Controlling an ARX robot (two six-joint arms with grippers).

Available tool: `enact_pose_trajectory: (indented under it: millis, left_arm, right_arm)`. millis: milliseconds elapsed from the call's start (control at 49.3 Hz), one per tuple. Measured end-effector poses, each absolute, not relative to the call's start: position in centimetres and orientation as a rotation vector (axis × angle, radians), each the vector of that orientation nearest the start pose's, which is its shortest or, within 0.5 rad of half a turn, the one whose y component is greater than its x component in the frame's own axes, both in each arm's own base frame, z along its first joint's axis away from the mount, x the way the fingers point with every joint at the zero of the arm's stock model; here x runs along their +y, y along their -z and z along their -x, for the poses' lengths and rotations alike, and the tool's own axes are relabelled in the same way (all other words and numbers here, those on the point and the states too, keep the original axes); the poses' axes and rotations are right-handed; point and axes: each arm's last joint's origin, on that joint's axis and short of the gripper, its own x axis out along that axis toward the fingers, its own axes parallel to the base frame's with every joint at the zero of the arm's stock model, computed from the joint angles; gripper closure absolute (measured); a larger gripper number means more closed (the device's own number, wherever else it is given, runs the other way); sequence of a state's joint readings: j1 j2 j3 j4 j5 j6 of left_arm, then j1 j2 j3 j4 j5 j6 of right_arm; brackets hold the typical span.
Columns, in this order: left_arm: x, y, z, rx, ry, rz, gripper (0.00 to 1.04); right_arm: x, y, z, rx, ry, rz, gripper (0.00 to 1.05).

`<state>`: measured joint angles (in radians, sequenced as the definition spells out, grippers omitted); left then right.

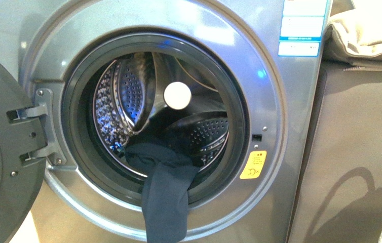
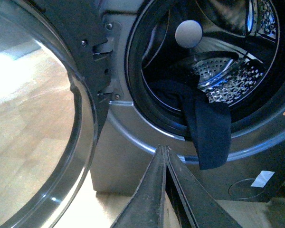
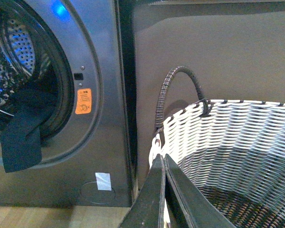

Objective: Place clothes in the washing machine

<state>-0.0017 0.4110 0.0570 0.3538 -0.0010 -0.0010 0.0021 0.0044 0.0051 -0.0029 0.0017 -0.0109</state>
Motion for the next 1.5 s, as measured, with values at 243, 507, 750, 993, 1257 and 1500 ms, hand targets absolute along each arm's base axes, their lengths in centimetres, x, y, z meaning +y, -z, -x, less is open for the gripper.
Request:
enact_pose_trajectory:
  millis: [243, 507, 750, 993, 1257, 1500]
  left_arm:
    - [0.0, -16.9, -11.7, -0.006, 0.002, 0.001, 1.01]
    - [0.0, -16.9, -11.1, -0.012, 0.002, 0.001, 1.01]
    - [0.0, -16.4, -10.0, 0.022, 0.002, 0.001, 1.01]
    - [0.0, -16.6, -9.7, -0.004, 0.002, 0.001, 1.01]
    - [0.0, -16.6, -9.7, -0.004, 0.002, 0.001, 1.01]
    - [0.0, -16.6, -9.7, -0.004, 0.002, 0.002, 0.79]
  right_arm:
    - [0.0, -16.5, -9.8, 0.002, 0.000, 0.011, 1.02]
    - [0.0, -16.5, -9.8, 0.002, 0.000, 0.011, 1.02]
    - [0.0, -16.5, -9.8, 0.002, 0.000, 0.011, 1.02]
    - [0.0, -16.5, -9.8, 0.002, 0.000, 0.011, 1.02]
    - [0.0, -16.5, -9.8, 0.002, 0.000, 0.011, 1.02]
    - [0.0, -16.5, -9.8, 0.002, 0.000, 0.011, 0.85]
